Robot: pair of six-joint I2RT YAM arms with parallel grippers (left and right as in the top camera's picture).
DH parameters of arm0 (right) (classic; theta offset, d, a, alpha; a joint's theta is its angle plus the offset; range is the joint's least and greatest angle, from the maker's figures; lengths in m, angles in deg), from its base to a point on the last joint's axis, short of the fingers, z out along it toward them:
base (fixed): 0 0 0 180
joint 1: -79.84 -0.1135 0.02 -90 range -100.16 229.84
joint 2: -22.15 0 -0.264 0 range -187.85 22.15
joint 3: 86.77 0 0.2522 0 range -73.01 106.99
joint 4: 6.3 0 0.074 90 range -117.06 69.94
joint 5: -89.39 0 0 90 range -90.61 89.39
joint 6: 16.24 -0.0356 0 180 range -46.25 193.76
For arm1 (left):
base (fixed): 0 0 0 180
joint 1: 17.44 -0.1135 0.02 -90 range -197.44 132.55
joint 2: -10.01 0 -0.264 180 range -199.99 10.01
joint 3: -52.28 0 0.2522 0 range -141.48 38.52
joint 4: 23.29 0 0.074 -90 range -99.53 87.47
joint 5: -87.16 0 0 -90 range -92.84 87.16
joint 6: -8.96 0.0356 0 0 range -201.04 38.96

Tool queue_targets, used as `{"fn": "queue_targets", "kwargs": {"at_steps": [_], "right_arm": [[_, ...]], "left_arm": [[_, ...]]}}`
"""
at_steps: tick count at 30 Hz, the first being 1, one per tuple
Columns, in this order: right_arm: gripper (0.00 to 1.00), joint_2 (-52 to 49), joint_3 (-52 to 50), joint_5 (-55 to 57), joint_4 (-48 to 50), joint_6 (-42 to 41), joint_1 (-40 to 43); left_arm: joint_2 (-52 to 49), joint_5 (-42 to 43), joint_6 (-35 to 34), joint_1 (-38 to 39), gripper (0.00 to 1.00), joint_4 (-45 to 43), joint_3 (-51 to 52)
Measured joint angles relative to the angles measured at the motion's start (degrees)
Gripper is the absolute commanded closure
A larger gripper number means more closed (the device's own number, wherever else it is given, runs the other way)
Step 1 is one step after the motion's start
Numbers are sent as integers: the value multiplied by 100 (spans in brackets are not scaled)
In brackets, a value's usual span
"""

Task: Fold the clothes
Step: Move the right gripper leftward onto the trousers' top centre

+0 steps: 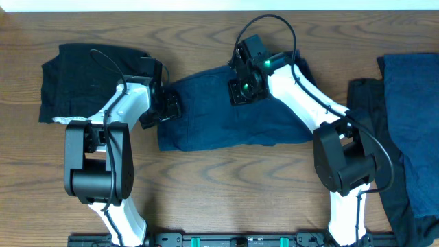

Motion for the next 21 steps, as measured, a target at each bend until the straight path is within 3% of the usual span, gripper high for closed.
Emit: {"fn": "queue_targets", "kwargs": {"at_steps": [21], "right_arm": [[99,-188,-476,42,527,-538,9]], "left_arm": [[20,382,0,-22,24,-136,13]]}}
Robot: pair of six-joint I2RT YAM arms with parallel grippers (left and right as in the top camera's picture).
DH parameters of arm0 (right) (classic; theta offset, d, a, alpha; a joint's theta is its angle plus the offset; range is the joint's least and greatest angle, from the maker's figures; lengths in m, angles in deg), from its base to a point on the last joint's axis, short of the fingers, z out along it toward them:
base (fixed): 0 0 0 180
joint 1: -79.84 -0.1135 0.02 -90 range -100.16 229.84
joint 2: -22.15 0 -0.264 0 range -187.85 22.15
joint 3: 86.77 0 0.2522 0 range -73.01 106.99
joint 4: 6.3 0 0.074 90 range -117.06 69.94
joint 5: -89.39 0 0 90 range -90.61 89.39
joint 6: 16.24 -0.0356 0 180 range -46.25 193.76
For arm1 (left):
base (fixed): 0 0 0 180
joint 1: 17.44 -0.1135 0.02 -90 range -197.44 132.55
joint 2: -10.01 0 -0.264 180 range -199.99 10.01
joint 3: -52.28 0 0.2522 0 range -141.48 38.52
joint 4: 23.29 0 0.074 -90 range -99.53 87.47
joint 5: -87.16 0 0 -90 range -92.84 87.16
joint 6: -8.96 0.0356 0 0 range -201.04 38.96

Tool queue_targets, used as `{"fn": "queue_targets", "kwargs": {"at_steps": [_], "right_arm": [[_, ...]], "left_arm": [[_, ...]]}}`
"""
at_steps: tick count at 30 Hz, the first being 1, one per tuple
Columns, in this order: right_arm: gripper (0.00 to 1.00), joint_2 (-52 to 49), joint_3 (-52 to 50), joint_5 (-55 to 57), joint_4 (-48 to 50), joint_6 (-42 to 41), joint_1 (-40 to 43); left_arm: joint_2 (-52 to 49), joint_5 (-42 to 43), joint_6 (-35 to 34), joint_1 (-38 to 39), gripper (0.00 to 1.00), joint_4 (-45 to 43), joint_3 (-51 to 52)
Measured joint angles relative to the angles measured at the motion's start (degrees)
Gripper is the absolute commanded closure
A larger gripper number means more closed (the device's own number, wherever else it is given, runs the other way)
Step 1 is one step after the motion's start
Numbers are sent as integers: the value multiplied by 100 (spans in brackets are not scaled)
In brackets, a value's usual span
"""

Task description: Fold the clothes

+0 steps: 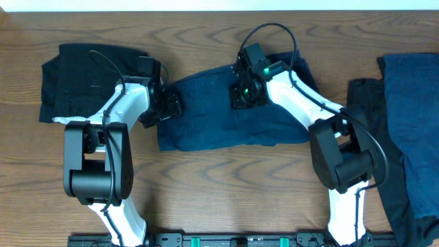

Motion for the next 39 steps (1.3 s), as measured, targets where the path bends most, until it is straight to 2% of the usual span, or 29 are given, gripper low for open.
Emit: {"fn": "queue_targets", "kwargs": {"at_steps": [16,21,25,27,29,35,38,39], "right_arm": [[99,-122,-50,-109,50,-61,0],[99,-122,-50,-116,52,-63,0],[99,-122,-50,-122,50,-63,0],[99,-122,-50,-125,50,-63,0],[99,-122,-50,-129,50,-63,0],[99,-122,-50,-131,50,-63,0],[99,-122,-50,-131,50,-66,0],[99,-122,-50,-131,50,-66,0]], "left_arm": [[4,181,2,-2,25,7,0],[4,245,-11,0,52,11,26],[2,315,-11,0,63,11,59],[2,334,-31,-2,76,11,70],[-4,350,-37,0,85,4,92],[-7,415,-15,-2,86,-2,96],[-7,417,-24,-2,94,-2,96],[-7,424,-17,-2,94,-2,96]]}}
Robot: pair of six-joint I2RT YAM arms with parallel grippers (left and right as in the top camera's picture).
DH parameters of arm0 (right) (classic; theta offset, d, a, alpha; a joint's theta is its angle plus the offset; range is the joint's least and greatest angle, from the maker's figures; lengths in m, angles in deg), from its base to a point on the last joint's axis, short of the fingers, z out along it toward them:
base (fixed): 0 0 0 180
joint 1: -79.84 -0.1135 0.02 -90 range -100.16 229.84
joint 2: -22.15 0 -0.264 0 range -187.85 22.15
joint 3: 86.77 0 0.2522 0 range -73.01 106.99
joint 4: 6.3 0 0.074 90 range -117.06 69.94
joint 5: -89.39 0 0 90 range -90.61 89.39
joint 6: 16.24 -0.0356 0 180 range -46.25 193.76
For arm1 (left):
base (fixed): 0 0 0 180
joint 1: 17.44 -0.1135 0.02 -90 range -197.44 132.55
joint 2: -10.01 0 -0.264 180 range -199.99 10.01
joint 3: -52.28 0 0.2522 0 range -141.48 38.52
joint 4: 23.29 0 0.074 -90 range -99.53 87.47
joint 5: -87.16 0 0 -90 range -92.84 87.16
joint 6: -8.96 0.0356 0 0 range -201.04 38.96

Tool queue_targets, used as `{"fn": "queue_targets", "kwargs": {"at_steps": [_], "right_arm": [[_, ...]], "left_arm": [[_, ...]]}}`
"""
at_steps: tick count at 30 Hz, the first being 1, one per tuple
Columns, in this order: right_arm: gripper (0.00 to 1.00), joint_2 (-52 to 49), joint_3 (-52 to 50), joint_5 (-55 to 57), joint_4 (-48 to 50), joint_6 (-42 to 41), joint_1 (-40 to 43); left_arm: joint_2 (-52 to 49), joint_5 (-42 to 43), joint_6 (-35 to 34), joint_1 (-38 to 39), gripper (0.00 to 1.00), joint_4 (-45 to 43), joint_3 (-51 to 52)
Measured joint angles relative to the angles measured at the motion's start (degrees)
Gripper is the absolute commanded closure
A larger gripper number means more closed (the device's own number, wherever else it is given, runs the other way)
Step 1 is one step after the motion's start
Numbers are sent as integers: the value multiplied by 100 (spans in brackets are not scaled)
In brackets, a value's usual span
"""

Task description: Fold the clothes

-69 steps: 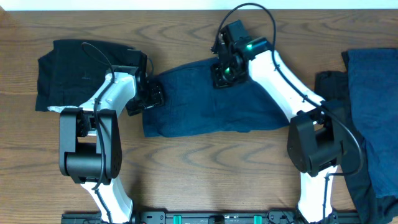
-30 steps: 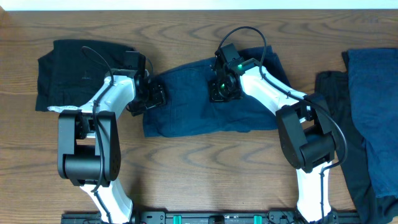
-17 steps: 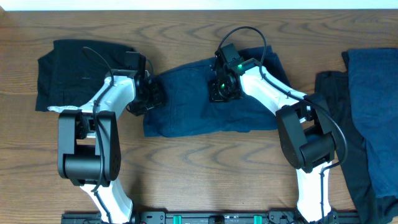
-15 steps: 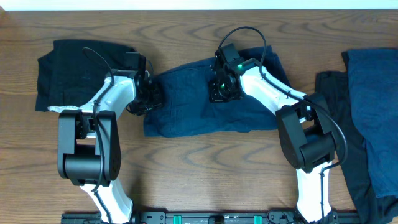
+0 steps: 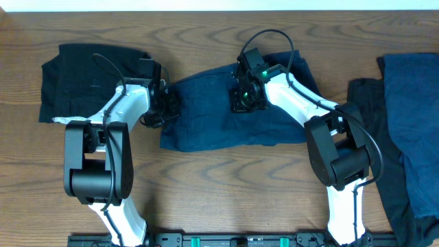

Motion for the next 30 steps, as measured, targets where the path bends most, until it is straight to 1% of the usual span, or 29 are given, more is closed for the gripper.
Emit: {"fn": "queue_targets", "kwargs": {"at_steps": [7,13,15,19,23,26,30], "right_arm": [[99,0,2,-52,9,2,2],[99,-9,262,-741,-157,-15,146],[99,-7,413,-951,-332,-20,234],[99,-9,658,-1248,-1021,-35,374],[99,-9,754,-1606,-1558,28,422],[99,-9,752,-1668,-1705,76,378],[99,-9,669,-1676,-1554,118,162]], "left_arm": [[0,11,2,0,94,68,-22],[57,9,11,2,94,544,-328],[199,11,22,2,94,728,-503],[612,11,155,7,94,1150,-1014],[968,11,214,9,94,1209,-1370],[1029,11,216,15,94,1207,-1397],[1019,11,216,35,94,1193,-1394]]}}
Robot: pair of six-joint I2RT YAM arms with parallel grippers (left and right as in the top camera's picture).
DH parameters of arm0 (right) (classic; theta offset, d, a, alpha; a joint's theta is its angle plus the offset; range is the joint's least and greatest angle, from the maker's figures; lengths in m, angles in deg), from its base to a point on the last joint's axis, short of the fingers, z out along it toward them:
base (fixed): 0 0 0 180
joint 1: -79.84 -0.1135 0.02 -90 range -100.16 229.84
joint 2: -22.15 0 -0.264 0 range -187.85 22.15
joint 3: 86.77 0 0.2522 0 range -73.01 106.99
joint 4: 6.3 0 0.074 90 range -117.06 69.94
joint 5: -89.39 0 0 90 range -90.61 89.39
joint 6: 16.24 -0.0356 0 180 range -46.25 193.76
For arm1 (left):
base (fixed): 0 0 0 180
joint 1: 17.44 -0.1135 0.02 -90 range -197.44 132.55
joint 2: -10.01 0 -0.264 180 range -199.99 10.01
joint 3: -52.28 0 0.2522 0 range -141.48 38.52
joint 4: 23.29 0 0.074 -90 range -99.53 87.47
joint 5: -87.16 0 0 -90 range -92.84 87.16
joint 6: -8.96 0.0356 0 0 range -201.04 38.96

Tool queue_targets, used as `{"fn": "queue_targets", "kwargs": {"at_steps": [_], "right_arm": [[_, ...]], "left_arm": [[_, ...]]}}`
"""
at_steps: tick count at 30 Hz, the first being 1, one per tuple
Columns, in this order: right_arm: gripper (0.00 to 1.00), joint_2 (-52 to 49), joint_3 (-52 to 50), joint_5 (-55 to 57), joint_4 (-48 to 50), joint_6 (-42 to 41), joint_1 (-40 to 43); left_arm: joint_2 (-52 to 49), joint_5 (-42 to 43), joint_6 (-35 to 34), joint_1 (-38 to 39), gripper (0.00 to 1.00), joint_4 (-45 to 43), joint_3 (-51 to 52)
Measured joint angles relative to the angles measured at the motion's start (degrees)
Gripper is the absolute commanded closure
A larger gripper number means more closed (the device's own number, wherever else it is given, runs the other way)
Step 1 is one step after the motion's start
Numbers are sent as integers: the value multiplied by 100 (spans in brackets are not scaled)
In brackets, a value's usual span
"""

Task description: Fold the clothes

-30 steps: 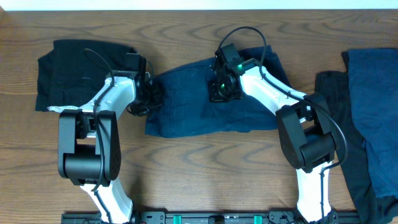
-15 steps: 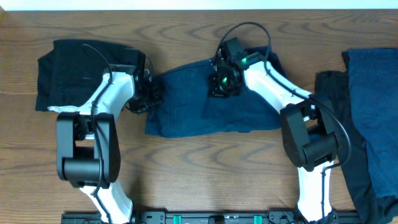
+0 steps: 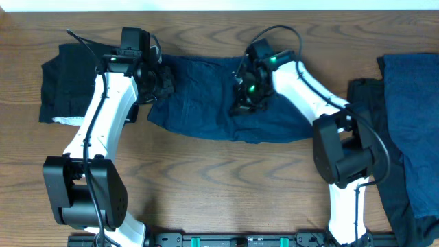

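A navy blue garment (image 3: 206,103) lies spread across the middle of the table, in the overhead view. My left gripper (image 3: 162,79) is at its upper left edge and appears shut on the cloth there. My right gripper (image 3: 244,103) points down into the garment's middle, its fingers hidden under the wrist, so whether it grips the fabric does not show. A folded black garment (image 3: 72,82) lies at the far left, partly under the left arm.
A pile of dark and blue clothes (image 3: 405,116) covers the right edge of the table. Bare wooden tabletop (image 3: 219,185) runs along the front, between the two arm bases. The back edge of the table is close behind the garments.
My left arm has stretched out and its gripper is now further back, with the navy garment's left edge shifted back along with it. My right gripper sits slightly nearer the front on the cloth.
My left gripper stayed at the navy garment's left edge and my right gripper over its upper middle through the earlier moments, with only small shifts. Now the left end of the garment lies further back and the cloth is stretched wider.
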Motion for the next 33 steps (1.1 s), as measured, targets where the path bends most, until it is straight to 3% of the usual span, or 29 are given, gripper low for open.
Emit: {"fn": "queue_targets", "kwargs": {"at_steps": [8,15,23,33], "right_arm": [[99,-57,-428,221,396,-127,-656],[99,-162,-717,365,699,-249,-710],[99,-170,20,120,245,-83,-348],[99,-168,531,367,807,0,304]], "left_arm": [[0,0,0,4,95,-2,0],[0,2,4,4,94,-2,-2],[0,0,61,4,94,195,-304],[0,0,85,4,94,282,-442]]}}
